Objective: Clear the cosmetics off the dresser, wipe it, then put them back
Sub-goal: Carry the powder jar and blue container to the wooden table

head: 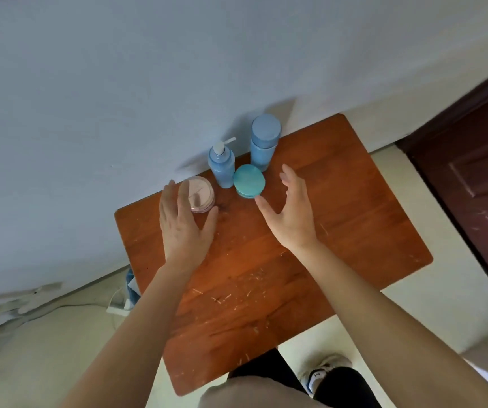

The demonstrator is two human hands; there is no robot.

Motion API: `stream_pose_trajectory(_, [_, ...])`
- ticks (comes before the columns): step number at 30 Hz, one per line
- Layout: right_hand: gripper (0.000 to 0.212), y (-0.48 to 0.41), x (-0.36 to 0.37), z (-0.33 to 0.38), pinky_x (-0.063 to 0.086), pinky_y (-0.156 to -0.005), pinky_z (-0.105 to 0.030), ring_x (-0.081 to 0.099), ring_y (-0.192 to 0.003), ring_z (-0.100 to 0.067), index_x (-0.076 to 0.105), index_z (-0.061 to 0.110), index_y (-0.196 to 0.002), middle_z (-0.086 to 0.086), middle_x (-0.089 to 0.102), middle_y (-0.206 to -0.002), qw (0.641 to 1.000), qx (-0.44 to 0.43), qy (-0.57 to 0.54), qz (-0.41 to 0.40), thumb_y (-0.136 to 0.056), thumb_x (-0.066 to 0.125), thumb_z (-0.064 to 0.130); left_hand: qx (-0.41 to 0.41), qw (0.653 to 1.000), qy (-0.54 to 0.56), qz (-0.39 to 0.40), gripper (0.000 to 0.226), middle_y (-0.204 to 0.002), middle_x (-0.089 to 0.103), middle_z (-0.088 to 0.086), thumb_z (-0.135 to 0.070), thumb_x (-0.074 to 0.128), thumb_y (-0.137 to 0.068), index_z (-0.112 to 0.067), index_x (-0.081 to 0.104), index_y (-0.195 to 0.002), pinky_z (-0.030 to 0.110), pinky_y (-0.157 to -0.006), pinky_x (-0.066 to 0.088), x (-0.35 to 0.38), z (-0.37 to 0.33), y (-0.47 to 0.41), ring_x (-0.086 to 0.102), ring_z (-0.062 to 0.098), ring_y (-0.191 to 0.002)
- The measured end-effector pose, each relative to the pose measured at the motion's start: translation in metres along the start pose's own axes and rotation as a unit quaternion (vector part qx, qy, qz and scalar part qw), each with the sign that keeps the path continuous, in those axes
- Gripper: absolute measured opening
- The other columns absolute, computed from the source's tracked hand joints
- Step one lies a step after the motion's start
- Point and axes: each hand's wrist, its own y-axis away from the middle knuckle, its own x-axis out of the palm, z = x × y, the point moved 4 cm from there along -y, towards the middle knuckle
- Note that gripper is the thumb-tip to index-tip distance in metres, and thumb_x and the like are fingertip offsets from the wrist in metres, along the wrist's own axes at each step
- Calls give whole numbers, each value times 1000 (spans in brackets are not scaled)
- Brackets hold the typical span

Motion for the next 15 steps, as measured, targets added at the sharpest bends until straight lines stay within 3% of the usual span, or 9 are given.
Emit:
stream_pose_trajectory(6, [57, 16, -118, 20, 40, -104, -18, 44, -132, -6, 30, 22, -150, 2, 41, -147, 994, -27, -23, -105, -101, 48, 43, 147, 984, -4, -97, 50, -156, 28, 15, -33, 54, -99, -12, 43, -142, 54, -114, 28, -40, -85, 21, 23, 31, -146])
stream_pose_trajectory(11, [54, 67, -247, 14, 35, -113, -22, 39, -137, -8, 31, 14, -150, -2, 39, -147, 974, -68, -26, -217, -104, 43, 39, 264, 960, 51, -77, 44, -156, 29, 16, -31, 49, -101, -11, 46, -140, 57, -115, 25, -42, -203, 50, 20, 30, -147])
stream_pose_trajectory(15, [51, 152, -354, -8, 38, -110, -23, 43, -134, -11, 37, 6, -147, -7, 44, -143, 945, -100, 12, -312, -103, 50, 28, 351, 930, 98, -57, 40, -158, 27, 11, -30, 47, -102, -13, 46, -139, 54, -117, 23, -34, -310, 115, 17, 26, -149])
